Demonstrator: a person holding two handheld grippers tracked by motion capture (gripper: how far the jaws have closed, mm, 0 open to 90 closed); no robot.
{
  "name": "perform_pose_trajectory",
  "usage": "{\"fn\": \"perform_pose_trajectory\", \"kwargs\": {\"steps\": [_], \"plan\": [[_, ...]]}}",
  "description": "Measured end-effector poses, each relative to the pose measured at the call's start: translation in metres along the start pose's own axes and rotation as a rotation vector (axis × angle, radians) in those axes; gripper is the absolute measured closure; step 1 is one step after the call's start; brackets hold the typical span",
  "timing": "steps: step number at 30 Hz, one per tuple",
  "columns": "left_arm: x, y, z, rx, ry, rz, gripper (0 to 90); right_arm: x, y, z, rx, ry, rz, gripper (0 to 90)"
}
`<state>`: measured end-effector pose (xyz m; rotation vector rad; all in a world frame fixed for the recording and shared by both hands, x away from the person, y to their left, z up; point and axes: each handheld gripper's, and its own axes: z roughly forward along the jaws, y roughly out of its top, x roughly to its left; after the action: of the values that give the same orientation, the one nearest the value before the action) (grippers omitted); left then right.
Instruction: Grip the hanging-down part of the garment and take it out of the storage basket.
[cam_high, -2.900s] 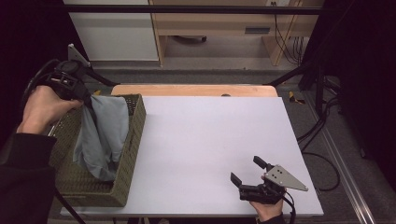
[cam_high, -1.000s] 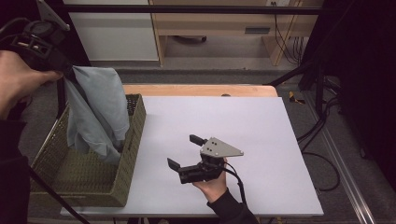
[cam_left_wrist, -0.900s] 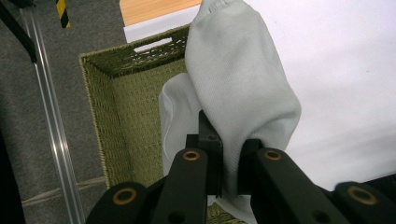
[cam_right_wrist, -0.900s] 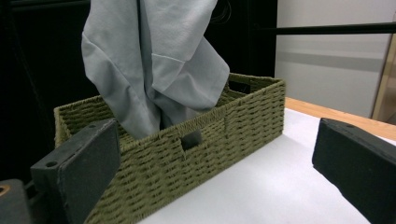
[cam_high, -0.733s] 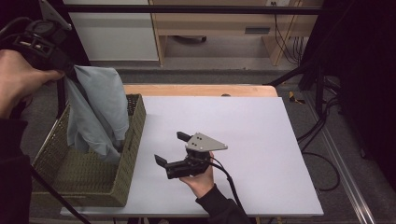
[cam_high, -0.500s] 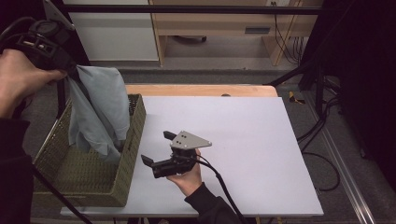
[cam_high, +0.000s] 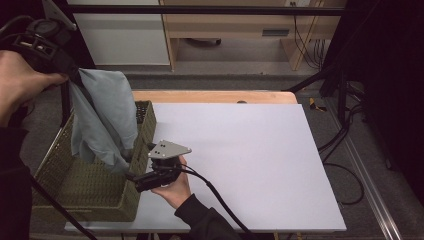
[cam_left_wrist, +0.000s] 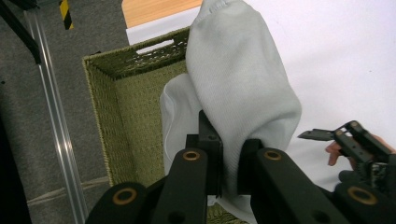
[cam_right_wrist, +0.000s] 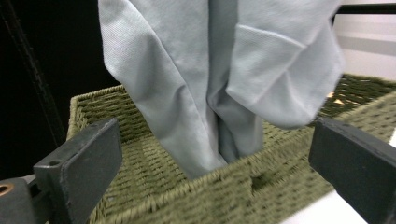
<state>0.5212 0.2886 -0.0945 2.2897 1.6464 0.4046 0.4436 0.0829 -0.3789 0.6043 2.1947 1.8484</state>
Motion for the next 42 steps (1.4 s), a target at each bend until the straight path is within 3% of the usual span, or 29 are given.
{"fn": "perform_pose_trajectory", "kwargs": {"steps": [17,20,22,28,29,33,42], "plan": [[-0.005,0.003,0.002,0.007,-0.002,0.015,85.1,0.003,0.006,0.051,0.060,-0.025,0.016,13.0],[-0.006,0.003,0.003,0.007,0.000,0.021,85.1,0.002,0.007,0.059,0.067,-0.024,0.027,21.3],[-0.006,0.002,0.004,0.008,0.001,0.021,85.1,0.002,0.007,0.061,0.074,-0.024,0.024,33.9],[-0.001,0.000,0.002,0.000,0.001,0.013,85.1,-0.001,0.008,0.056,0.100,-0.035,0.009,78.4],[-0.001,-0.001,0.002,0.002,-0.003,0.012,85.1,-0.003,0.009,0.054,0.096,-0.036,0.000,81.8],[0.000,-0.001,0.001,-0.007,0.000,0.010,85.2,-0.006,0.011,0.048,0.103,-0.041,-0.030,85.2],[-0.001,-0.001,0.000,-0.011,0.019,0.005,85.2,-0.012,0.018,0.020,0.088,-0.043,-0.021,86.2]]}}
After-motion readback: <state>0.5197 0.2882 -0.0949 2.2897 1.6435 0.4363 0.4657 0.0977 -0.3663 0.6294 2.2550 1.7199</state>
